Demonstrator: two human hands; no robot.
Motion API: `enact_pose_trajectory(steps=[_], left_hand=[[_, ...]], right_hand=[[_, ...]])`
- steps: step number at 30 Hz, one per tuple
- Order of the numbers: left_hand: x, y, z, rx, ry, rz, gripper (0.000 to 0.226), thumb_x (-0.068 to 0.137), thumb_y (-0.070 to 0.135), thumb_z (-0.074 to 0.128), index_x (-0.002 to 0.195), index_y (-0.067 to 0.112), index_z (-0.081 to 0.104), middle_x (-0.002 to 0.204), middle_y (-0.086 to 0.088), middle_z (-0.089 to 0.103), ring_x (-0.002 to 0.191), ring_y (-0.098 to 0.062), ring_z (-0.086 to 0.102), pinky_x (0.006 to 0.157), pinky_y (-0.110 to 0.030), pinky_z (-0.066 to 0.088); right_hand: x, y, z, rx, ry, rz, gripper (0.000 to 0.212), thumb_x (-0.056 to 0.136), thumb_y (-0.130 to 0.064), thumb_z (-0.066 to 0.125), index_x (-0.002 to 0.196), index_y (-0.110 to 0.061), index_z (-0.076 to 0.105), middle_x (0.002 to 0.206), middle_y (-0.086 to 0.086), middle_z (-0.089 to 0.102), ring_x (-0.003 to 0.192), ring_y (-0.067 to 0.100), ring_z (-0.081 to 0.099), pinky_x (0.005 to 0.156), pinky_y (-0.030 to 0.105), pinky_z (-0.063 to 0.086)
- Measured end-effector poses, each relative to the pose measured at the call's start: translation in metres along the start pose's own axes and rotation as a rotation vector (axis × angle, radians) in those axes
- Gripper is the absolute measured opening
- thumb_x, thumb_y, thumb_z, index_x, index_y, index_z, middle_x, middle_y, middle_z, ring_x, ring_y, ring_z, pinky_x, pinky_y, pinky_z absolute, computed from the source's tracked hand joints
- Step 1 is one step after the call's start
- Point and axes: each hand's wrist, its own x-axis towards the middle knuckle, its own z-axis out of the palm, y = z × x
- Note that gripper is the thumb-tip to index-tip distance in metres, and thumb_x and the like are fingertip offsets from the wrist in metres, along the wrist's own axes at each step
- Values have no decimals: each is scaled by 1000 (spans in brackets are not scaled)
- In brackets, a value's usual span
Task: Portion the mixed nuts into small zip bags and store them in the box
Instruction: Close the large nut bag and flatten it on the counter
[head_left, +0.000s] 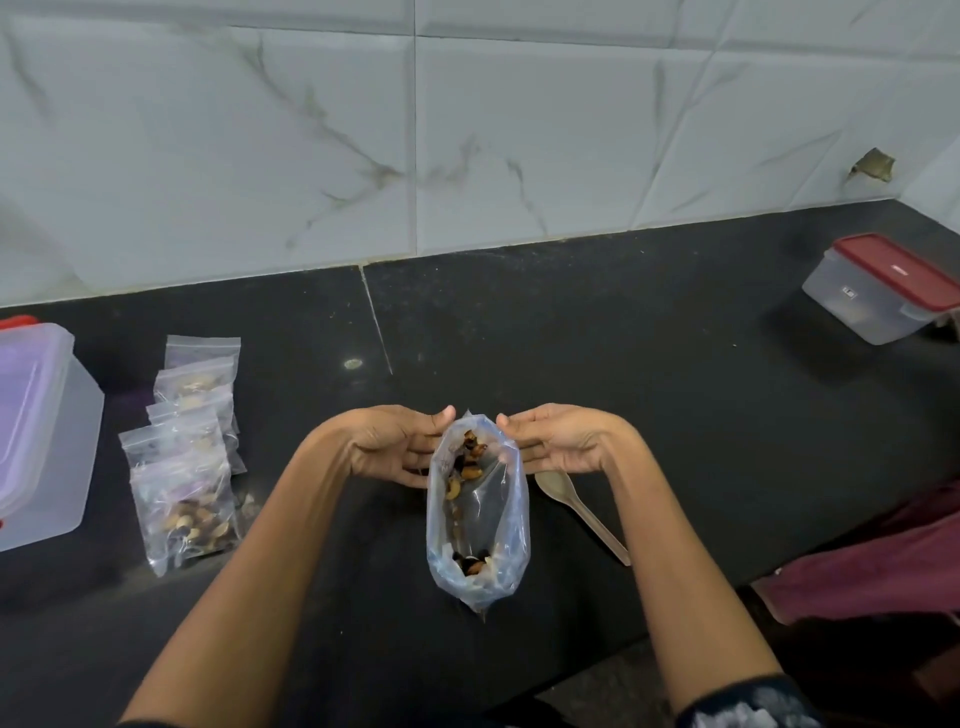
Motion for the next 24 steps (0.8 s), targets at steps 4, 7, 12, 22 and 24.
enact_pose_trajectory(steps=[4, 7, 12, 22, 24], left_hand=[[1, -2, 6, 90, 46, -10, 35, 70, 16, 77, 103, 9, 67, 103, -10, 68, 96, -21, 63, 90, -38, 51], [10, -10, 23, 293, 475, 170, 16, 71, 10, 81, 80, 16, 68, 86, -6, 70, 76, -15, 64, 69, -29, 56], [16, -28, 55, 633, 936, 435, 25, 79, 37, 68, 80, 15, 57, 71, 2, 60, 68, -14, 58, 54, -27, 45], [-21, -64, 4, -383, 57, 338, 49, 77, 11, 65, 125, 16, 55, 111, -9, 69, 102, -24, 66, 82, -40, 58], [-17, -76, 6, -411, 33, 324, 53, 78, 6, 63, 130, 14, 52, 112, -11, 68, 99, -23, 68, 78, -36, 58]], right_hand=[[6, -2, 7, -123, 117, -10, 32, 76, -12, 76, 106, -3, 68, 95, 7, 71, 90, 18, 67, 84, 32, 55], [12, 2, 26, -377, 409, -108, 22, 72, -11, 80, 93, -10, 73, 83, 1, 70, 80, 13, 66, 74, 28, 56], [18, 22, 58, -572, 817, -356, 10, 85, -29, 67, 81, -21, 63, 75, -3, 62, 74, 14, 62, 60, 25, 46], [-27, 54, 20, 160, 213, -223, 52, 83, -2, 68, 130, -14, 52, 122, 8, 63, 113, 19, 60, 96, 38, 49], [-24, 61, 23, 222, 169, -190, 41, 85, 1, 64, 125, -7, 57, 120, 13, 65, 108, 22, 64, 87, 34, 55]])
